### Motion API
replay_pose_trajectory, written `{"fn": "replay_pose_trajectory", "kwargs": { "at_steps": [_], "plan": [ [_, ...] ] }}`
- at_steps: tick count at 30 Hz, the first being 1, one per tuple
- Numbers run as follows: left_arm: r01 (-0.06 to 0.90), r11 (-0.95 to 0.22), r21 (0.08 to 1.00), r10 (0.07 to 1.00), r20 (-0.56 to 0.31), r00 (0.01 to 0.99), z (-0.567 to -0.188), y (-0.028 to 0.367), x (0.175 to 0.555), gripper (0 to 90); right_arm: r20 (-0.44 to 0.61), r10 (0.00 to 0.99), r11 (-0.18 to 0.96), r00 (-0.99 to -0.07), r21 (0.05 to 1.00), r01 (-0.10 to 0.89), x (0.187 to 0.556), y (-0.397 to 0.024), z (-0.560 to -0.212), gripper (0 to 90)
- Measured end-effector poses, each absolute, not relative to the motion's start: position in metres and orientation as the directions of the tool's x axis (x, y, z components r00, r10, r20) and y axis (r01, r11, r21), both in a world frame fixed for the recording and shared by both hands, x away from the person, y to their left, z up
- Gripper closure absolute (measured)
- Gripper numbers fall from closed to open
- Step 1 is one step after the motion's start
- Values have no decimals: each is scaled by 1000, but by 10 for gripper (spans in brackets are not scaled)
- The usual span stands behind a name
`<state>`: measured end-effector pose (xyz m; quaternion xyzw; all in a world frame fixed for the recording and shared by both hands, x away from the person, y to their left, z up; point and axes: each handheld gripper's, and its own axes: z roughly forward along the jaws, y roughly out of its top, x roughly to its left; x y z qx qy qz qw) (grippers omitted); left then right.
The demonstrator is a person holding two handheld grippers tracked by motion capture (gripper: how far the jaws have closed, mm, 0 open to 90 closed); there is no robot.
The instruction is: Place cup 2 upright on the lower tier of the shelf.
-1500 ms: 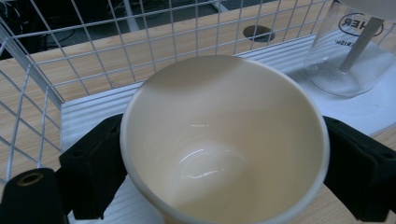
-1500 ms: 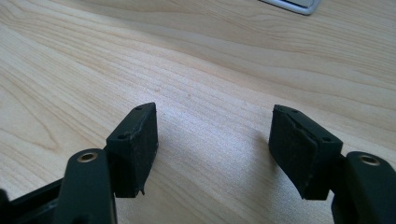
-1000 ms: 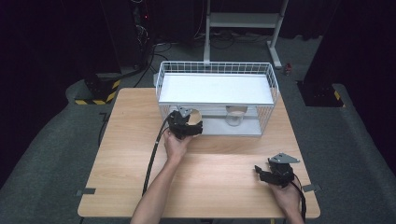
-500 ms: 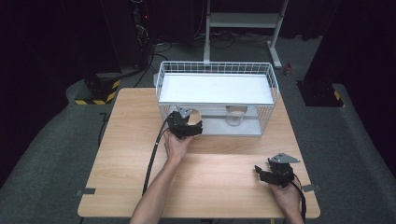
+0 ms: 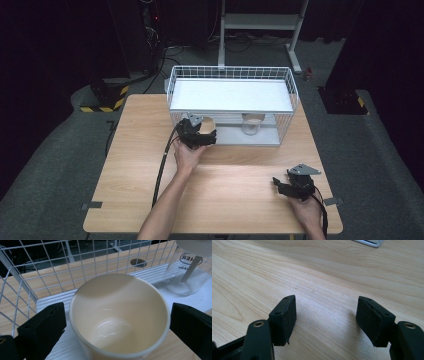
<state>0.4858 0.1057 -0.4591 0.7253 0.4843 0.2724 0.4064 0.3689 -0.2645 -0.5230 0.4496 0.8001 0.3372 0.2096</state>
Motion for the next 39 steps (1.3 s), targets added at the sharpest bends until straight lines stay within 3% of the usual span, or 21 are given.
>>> {"fn": "replay_pose_trajectory", "kwargs": {
  "at_steps": [17,39],
  "plan": [
    [460,-221,860,922,29,387,-448,106,473,61,-35,860,371,-509,728,577,369,-265,-523,328],
    [503,-227,834,920,14,391,-460,114,447,152,-35,861,370,-508,728,577,369,-265,-523,327]
  ]
}}
